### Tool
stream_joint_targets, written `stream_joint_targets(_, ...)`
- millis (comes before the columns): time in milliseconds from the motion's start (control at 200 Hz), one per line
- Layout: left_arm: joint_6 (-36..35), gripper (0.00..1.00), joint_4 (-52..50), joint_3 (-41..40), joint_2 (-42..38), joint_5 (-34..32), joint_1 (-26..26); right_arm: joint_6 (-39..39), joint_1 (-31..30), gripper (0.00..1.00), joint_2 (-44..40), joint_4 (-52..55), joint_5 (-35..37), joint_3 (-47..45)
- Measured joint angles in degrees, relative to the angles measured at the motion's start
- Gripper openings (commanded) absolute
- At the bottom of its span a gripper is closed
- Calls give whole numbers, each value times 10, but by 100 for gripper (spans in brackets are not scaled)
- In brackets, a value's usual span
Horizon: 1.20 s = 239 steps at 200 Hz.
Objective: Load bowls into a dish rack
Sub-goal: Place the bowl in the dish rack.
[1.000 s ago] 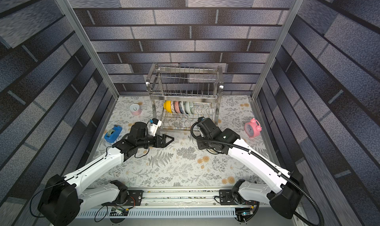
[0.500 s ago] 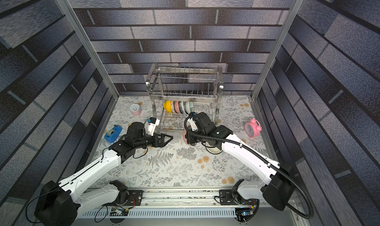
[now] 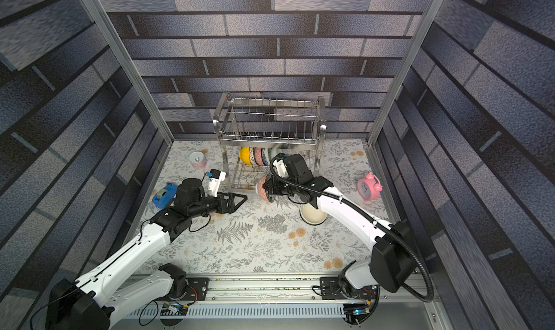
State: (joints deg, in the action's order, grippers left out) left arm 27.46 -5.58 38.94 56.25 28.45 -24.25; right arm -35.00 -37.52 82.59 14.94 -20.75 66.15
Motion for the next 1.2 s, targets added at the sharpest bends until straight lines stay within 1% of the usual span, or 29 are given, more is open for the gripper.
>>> stream_joint_targets(401, 2, 100, -22, -2, -30, 0, 7, -88, 17, 0, 72, -142, -67, 0)
stream_joint_targets(766, 2, 100, -37, -4, -37, 0, 10, -150, 29, 0, 123, -239, -90, 0)
stream_joint_targets(1037, 3, 100, -44, -11, -50, 0, 14, -198, 32, 0, 182, -311, -105, 3)
stream_joint_targets(1197, 7, 100, -43, -21, -53, 0, 19, -225, 33, 0, 220, -349, -116, 24)
